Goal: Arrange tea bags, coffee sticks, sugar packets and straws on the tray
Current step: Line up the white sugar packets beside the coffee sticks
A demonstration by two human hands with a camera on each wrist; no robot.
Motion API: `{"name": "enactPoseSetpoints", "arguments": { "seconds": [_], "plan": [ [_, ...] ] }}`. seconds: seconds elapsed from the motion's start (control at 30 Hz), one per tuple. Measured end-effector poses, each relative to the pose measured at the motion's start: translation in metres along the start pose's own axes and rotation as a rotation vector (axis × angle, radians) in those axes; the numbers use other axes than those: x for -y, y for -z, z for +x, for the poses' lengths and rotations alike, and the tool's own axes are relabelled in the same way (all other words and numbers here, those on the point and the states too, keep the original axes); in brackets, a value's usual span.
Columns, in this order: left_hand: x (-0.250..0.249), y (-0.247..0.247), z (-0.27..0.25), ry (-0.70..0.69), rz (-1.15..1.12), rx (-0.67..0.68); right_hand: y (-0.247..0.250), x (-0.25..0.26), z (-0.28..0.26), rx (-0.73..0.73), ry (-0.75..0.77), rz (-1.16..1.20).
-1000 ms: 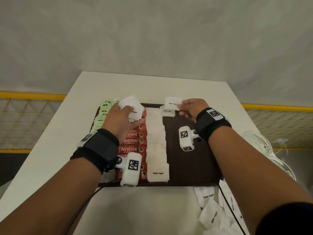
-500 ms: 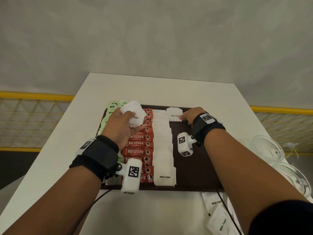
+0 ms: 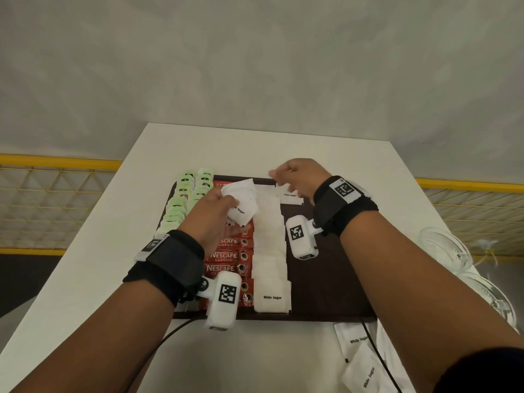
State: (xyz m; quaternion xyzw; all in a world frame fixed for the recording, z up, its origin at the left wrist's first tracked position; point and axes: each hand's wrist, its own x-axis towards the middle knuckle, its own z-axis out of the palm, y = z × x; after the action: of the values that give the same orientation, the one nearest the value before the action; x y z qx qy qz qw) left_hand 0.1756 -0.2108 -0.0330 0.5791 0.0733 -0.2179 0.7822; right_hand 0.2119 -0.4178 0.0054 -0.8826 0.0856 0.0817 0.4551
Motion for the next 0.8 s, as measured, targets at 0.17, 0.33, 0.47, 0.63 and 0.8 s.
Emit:
{"name": "enactPoseSetpoints", "arguments": {
  "seconds": [0.17, 0.33, 0.47, 0.63, 0.8],
  "plan": [
    [0.0, -0.014, -0.004, -0.071, 0.104, 0.04, -0.011, 0.024, -0.015, 0.246, 0.128, -0.087],
    [0.006, -0.004, -0.001, -0.112, 0.207, -0.001, -0.002, 0.013, -0.01, 0.128, 0.104, 0.042],
    [0.01, 0.008, -0.001, -0.077, 0.205, -0.032, 0.009, -0.004, -0.005, 0.044, 0.043, 0.089],
    [0.009, 0.012, -0.002, -0.065, 0.163, -0.034, 0.023, -0.046, 0.01, -0.104, -0.149, 0.075],
    [0.009, 0.015, -0.002, -0.065, 0.18, -0.037, 0.023, -0.067, 0.021, -0.057, -0.338, 0.083]
  ]
}}
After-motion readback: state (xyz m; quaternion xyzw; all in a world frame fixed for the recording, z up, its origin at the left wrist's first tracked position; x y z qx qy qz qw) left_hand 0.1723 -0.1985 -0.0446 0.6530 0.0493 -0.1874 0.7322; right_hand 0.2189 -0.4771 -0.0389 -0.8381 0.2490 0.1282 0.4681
